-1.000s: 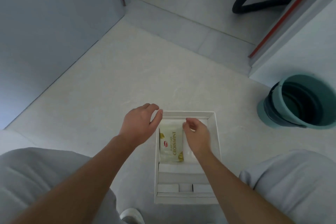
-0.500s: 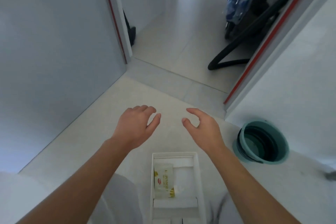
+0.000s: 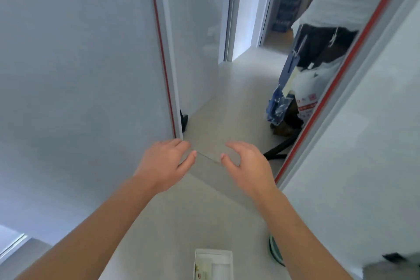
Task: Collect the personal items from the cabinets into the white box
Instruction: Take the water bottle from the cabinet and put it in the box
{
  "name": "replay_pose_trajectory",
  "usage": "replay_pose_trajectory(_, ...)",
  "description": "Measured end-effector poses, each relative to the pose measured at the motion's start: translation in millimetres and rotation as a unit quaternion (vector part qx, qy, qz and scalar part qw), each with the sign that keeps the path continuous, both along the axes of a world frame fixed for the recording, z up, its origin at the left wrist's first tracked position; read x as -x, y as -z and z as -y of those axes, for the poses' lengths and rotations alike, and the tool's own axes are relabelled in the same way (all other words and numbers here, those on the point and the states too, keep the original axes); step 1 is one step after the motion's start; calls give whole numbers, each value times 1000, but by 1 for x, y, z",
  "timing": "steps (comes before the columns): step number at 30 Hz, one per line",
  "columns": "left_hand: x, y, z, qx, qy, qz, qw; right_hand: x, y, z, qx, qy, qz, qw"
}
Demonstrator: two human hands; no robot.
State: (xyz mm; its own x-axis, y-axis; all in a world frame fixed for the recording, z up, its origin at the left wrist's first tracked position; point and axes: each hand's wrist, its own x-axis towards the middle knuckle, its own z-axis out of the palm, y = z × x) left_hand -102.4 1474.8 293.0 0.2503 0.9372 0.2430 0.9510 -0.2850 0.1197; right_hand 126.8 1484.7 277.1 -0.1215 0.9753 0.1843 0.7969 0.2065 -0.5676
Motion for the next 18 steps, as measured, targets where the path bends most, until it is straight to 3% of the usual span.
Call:
replay_pose_trajectory(4, 14, -74, 22, -42, -21, -1, 999, 22, -75, 13, -49, -24, -12, 998)
replay_pose_trajectory(11, 61, -122, 103, -82, -138, 23, 987, 80, -121, 39, -62, -146, -40, 987)
replay_pose_trajectory(18, 107, -121, 261, -112, -378, 52, 917, 181, -135, 104, -55, -373, -50, 925)
